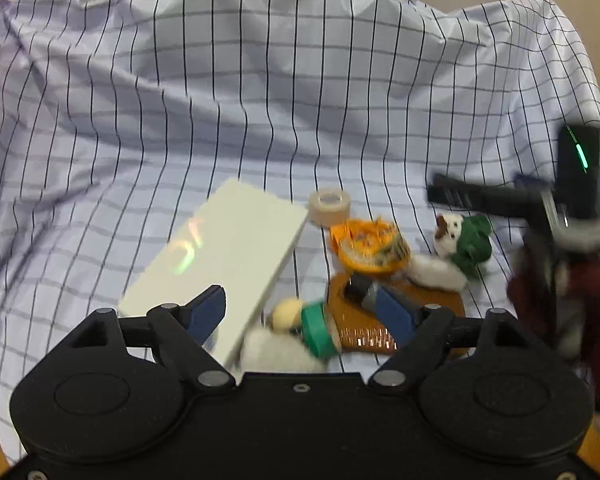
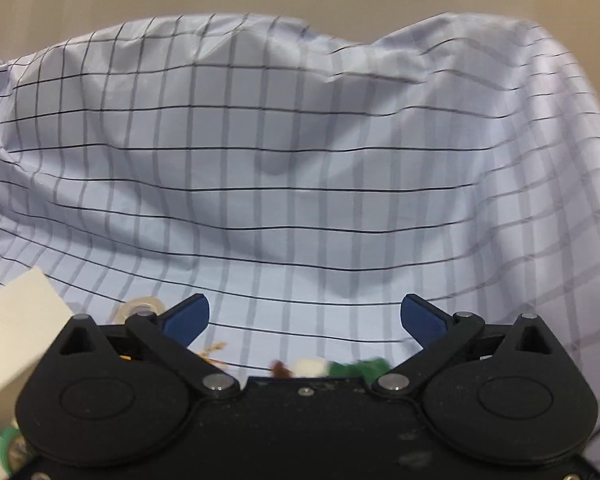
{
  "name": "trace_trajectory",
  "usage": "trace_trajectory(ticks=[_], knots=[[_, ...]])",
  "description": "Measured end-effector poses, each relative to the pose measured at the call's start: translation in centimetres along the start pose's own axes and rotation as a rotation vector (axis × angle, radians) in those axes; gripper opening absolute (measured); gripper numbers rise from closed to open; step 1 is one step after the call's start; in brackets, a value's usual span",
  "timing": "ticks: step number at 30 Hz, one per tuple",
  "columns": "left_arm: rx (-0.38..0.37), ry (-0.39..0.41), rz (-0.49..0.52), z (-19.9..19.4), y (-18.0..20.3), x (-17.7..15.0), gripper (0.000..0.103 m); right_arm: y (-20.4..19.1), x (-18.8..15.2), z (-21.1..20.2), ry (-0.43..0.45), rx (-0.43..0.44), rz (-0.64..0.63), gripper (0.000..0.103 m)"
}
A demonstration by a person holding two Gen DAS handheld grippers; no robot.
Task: Organize soft objects
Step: 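Close the right gripper on the green-and-white plush while the left grasps the beige tape roll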
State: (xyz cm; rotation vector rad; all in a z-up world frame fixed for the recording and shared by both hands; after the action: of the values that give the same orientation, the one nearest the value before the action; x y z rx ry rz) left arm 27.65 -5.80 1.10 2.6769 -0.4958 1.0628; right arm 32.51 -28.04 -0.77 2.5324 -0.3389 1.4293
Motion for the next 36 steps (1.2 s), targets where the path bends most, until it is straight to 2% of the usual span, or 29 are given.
trace_trajectory(ticks=[2, 3, 7, 13, 23, 29, 36], knots=[[0.015, 0.003, -0.007, 0.5, 0.0, 0.8, 0.088, 0.4, -1.2, -0.7, 0.020, -0.017, -0.051, 0.102], [0.020, 0.007, -0.011, 0.8, 0.0, 1.3, 0.095, 0.5, -1.7, -0.7, 0.021, -0.018, -0.079, 0.102], [0.021, 0.056, 0.012, 1.2, 0.4, 2.9, 0.096, 1.3, -3.3, -0.8, 0.002, 0.001, -0.121, 0.102], [0.032, 0.068, 0.071, 3.1, 1.5, 5.7, 0.096, 3.0, -3.9, 0.5, -0.082, 0.064, -0.048, 0.101], [0.053, -0.036, 0.089, 10.2, 3.3, 9.8, 0.095, 4.1, -4.1, 2.2, -0.125, 0.063, 0.026, 0.101], [0.050, -0.114, 0.097, 14.3, 4.9, 10.0, 0.089, 4.8, -4.3, 2.1, -0.126, 0.071, 0.064, 0.101], [0.090, -0.187, 0.138, 18.0, 5.9, 9.4, 0.089, 5.8, -4.7, 1.4, -0.112, 0.084, 0.092, 0.101]])
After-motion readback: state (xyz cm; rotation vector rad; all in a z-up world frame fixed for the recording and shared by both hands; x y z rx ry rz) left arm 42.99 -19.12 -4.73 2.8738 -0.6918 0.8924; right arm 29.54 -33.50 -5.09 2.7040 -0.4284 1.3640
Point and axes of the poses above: each gripper's, at about its wrist camera, not at the fingertips, and z roughly the way its jaws point, y to its right, x to its top, the point moved 2 cm from there along z, roughly the way its jaws point, and after that the axes turned 7 degrees about z, right-handed, at the moved point
